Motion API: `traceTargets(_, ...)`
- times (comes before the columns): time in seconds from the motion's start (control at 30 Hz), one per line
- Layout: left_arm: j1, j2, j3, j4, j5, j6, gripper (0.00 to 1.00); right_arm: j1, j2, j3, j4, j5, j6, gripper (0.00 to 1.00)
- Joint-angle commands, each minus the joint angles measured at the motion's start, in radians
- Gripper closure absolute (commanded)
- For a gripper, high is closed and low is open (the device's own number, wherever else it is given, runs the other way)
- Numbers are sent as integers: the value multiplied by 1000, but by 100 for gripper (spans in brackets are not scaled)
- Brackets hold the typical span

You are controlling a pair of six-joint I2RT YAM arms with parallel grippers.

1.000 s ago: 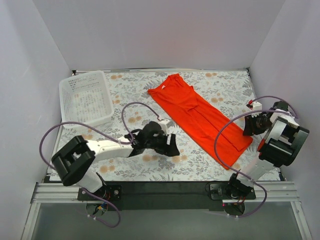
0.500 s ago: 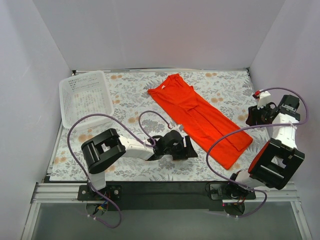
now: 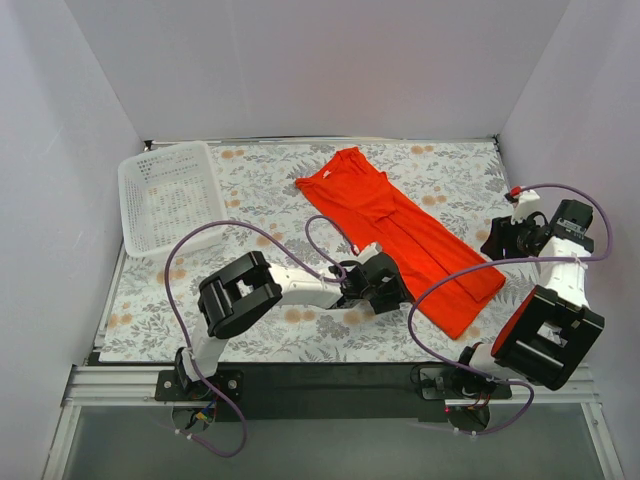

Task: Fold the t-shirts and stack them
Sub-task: Fold the tshirt

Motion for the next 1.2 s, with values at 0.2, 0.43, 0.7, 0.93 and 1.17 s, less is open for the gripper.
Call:
traceTargets(0.2,-12,152,54,-240,-80,-655,65,-7,-52,-17,36,-49,44,48)
traceTargets(0.43,2,197,84,-271,-84,-695,74,-10,-99,-27,36,-39,43,48)
traceTargets(0.7,17,163,20,-227,-90,-659,100,-13,-109,-21,36,-38,46,48)
traceTargets(0.93,23,-20,-214,-142,-104,-543,100,-15,-112,-30,34,-46,35,48)
traceTargets(1.17,118,-275,-578,-33,-42,-360,100,-13,-105,-73,26,-84,-12,48)
